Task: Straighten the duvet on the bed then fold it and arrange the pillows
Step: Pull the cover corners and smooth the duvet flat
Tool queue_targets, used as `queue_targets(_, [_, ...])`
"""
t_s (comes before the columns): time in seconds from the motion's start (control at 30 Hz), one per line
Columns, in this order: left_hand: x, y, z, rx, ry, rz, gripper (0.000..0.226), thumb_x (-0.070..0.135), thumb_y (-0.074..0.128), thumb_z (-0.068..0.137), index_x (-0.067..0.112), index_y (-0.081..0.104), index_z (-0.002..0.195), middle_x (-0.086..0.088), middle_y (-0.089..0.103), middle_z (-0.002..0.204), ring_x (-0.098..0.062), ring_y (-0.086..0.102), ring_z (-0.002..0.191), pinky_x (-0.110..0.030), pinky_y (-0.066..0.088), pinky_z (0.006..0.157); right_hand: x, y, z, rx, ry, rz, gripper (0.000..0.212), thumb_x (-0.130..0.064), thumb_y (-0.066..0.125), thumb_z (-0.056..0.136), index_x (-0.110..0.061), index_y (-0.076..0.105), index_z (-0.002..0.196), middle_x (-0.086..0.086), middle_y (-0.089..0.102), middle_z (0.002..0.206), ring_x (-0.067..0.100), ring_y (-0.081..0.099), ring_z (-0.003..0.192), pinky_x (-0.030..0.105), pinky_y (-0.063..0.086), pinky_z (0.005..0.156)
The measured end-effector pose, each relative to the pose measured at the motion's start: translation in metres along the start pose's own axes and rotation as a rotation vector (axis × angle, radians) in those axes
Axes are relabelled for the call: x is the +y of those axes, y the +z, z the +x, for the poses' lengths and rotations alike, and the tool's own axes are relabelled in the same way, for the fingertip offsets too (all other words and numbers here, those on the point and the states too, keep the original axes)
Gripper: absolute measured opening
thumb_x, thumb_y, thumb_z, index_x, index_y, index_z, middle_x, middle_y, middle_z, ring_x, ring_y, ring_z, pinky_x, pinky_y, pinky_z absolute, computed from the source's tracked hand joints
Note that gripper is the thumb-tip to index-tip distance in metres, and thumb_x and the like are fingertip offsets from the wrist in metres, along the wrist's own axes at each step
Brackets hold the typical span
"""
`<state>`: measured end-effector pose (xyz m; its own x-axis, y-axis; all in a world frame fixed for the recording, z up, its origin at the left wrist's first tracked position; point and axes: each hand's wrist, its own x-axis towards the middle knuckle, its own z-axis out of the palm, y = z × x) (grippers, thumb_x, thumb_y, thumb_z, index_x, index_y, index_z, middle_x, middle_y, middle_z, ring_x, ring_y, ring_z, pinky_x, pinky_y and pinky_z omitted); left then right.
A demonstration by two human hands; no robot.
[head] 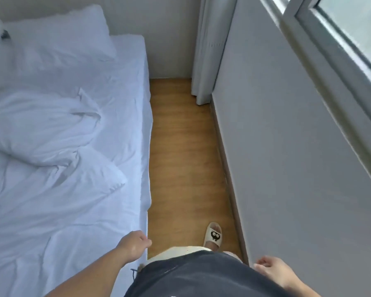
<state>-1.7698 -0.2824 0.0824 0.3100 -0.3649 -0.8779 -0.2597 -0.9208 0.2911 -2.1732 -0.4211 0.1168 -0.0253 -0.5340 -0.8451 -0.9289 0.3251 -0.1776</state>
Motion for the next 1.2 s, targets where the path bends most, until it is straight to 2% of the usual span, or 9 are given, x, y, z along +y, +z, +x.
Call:
queue_targets(0.1, [0.025, -0.01, 0.0, 0.057, -0.098, -0.097, 0.023, 0.036, 0.053, 0.093, 0.019, 0.067, 0.099, -0.002, 0.066, 0.099, -0.017, 0.06, 0.081, -0.028, 0.052, 0.069, -0.053, -0.063, 0.05, -0.057, -0.068, -0.132, 0.017, -0.036, 0.07, 0.082, -0.021, 0.076, 0.08, -0.01, 0.074, 0.069, 0.007, 0.069, 0.069, 0.019, 0.05, 0.065])
queue_targets(0.2, [0.049, -0.027, 0.007, 0.148, -0.125, -0.271, 0.021, 0.043, 0.055, 0.095, 0.027, 0.067, 0.098, 0.004, 0.064, 0.104, -0.017, 0.061, 0.091, -0.028, 0.055, 0.078, -0.112, -0.118, 0.096, -0.076, -0.134, -0.23, 0.012, -0.029, 0.068, 0.089, -0.018, 0.072, 0.087, 0.0, 0.074, 0.078, 0.015, 0.069, 0.069, 0.02, 0.049, 0.06])
queue_targets(0.27, [0.064, -0.041, 0.019, 0.186, -0.157, -0.418, 0.021, 0.038, 0.057, 0.094, 0.022, 0.07, 0.096, -0.002, 0.067, 0.1, -0.019, 0.06, 0.084, -0.028, 0.054, 0.071, -0.164, -0.145, 0.118, -0.081, -0.197, -0.285, 0.011, -0.028, 0.066, 0.093, -0.019, 0.07, 0.09, 0.003, 0.074, 0.083, 0.016, 0.069, 0.071, 0.021, 0.049, 0.059])
queue_targets(0.43, [0.097, -0.092, 0.077, 0.159, -0.251, -0.563, 0.022, 0.026, 0.052, 0.092, 0.007, 0.064, 0.094, -0.01, 0.062, 0.085, -0.022, 0.052, 0.07, -0.03, 0.046, 0.063, -0.286, -0.186, 0.181, -0.065, -0.27, -0.369, 0.016, -0.032, 0.062, 0.095, -0.019, 0.069, 0.088, 0.003, 0.075, 0.086, 0.017, 0.072, 0.079, 0.028, 0.055, 0.068])
queue_targets(0.63, [0.146, -0.206, 0.148, 0.139, -0.236, -0.563, 0.023, 0.029, 0.052, 0.091, 0.009, 0.061, 0.085, -0.008, 0.061, 0.076, -0.022, 0.051, 0.069, -0.028, 0.044, 0.06, -0.429, -0.214, 0.236, -0.022, -0.284, -0.418, 0.018, -0.041, 0.067, 0.091, -0.023, 0.07, 0.094, -0.005, 0.075, 0.089, 0.013, 0.072, 0.082, 0.036, 0.058, 0.086])
queue_targets(0.73, [0.17, -0.275, 0.17, 0.164, -0.22, -0.645, 0.022, 0.033, 0.058, 0.089, 0.016, 0.067, 0.1, -0.007, 0.067, 0.091, -0.02, 0.058, 0.07, -0.026, 0.047, 0.058, -0.501, -0.225, 0.251, -0.001, -0.34, -0.436, 0.023, -0.045, 0.067, 0.091, -0.026, 0.069, 0.103, -0.006, 0.073, 0.1, 0.013, 0.069, 0.092, 0.032, 0.055, 0.089])
queue_targets(0.87, [0.198, -0.344, 0.194, 0.202, -0.215, -0.703, 0.019, 0.031, 0.061, 0.09, 0.017, 0.067, 0.1, -0.006, 0.067, 0.095, -0.017, 0.06, 0.072, -0.022, 0.045, 0.053, -0.595, -0.233, 0.265, 0.014, -0.381, -0.487, 0.022, -0.045, 0.067, 0.09, -0.027, 0.066, 0.103, -0.008, 0.069, 0.104, 0.014, 0.065, 0.099, 0.029, 0.05, 0.09])
queue_targets(1.03, [0.224, -0.393, 0.227, 0.254, -0.317, -0.791, 0.019, 0.029, 0.06, 0.092, 0.014, 0.067, 0.1, -0.007, 0.067, 0.09, -0.019, 0.059, 0.068, -0.025, 0.043, 0.056, -0.7, -0.24, 0.308, -0.064, -0.396, -0.623, 0.022, -0.049, 0.07, 0.083, -0.034, 0.066, 0.099, -0.01, 0.069, 0.106, 0.013, 0.063, 0.1, 0.03, 0.049, 0.093])
queue_targets(1.2, [0.256, -0.412, 0.257, 0.266, -0.43, -1.002, 0.022, 0.023, 0.065, 0.093, 0.002, 0.066, 0.1, -0.008, 0.061, 0.076, -0.02, 0.051, 0.058, -0.021, 0.034, 0.05, -0.816, -0.255, 0.347, -0.167, -0.456, -0.831, 0.025, -0.047, 0.073, 0.08, -0.031, 0.068, 0.1, -0.011, 0.066, 0.104, 0.008, 0.06, 0.099, 0.021, 0.043, 0.087])
